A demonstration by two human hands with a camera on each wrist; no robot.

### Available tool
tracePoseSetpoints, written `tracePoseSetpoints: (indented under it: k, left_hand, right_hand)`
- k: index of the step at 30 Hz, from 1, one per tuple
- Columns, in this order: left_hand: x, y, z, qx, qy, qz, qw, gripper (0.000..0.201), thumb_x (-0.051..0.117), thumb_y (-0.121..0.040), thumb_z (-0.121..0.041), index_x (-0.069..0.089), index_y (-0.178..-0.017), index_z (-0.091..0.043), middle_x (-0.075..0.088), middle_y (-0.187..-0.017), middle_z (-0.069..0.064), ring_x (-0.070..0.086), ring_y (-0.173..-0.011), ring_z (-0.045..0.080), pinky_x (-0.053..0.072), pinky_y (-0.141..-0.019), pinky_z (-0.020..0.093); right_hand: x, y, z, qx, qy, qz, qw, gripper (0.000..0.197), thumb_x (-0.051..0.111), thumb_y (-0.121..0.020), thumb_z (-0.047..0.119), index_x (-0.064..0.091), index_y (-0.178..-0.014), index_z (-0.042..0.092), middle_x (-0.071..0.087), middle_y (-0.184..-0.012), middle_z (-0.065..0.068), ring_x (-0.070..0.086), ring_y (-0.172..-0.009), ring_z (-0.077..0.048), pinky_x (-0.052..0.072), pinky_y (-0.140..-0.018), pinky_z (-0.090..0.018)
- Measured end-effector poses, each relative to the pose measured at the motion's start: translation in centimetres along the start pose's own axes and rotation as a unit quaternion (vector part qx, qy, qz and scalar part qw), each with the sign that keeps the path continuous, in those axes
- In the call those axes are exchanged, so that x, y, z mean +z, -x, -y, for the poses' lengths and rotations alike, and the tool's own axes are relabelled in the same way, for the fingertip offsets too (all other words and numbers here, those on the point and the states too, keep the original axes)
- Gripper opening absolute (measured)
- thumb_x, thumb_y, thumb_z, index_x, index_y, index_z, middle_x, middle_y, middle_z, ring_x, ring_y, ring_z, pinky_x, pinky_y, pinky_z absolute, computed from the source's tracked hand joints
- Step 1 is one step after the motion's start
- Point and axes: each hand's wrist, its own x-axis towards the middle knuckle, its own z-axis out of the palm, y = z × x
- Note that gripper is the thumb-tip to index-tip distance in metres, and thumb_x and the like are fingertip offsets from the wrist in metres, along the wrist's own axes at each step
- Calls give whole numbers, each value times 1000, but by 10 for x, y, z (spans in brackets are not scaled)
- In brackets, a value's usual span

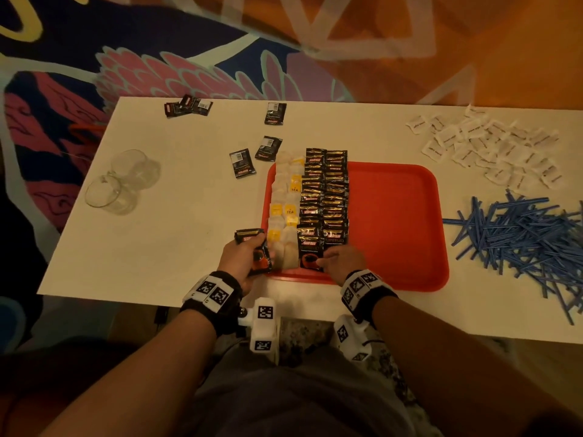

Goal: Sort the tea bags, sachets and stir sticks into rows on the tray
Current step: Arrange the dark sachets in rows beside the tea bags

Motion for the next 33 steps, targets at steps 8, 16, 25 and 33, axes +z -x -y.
tracePoseSetpoints:
  k: [8,16,25,33]
  left_hand:
    - [-17,0,-1,-6,7,13,1000,9,58,-98,-13,64,-105,-8,66,-75,6,63,-56,17,54,-50,28]
    - [-16,-4,3,-12,-21,14,1000,18,63,-96,-17,65,-111,-6,70,-77,7,67,-64,20,56,-58,35]
    - [-6,-2,2,20,-60,12,998,26,71,-90,-20,66,-115,-12,73,-107,12,70,-97,30,58,-81,44]
    - [23,6,-3,57,-80,52,994,16,76,-85,-18,72,-100,-16,76,-99,11,72,-97,31,56,-91,51]
  right_hand:
    - [9,-7,4,4,26,-40,999,18,77,-82,26,63,-71,23,63,-81,7,54,-67,-1,36,-49,-14]
    - [8,-7,1,9,30,-49,998,21,78,-81,27,61,-69,22,60,-81,7,52,-68,0,37,-49,-16]
    - [-2,-3,-3,1,23,-43,999,11,73,-85,31,67,-89,23,63,-93,7,49,-70,3,32,-50,-13]
    - [-19,22,23,-125,-83,76,986,24,76,-79,41,71,-91,20,70,-92,9,65,-86,-4,48,-67,-21]
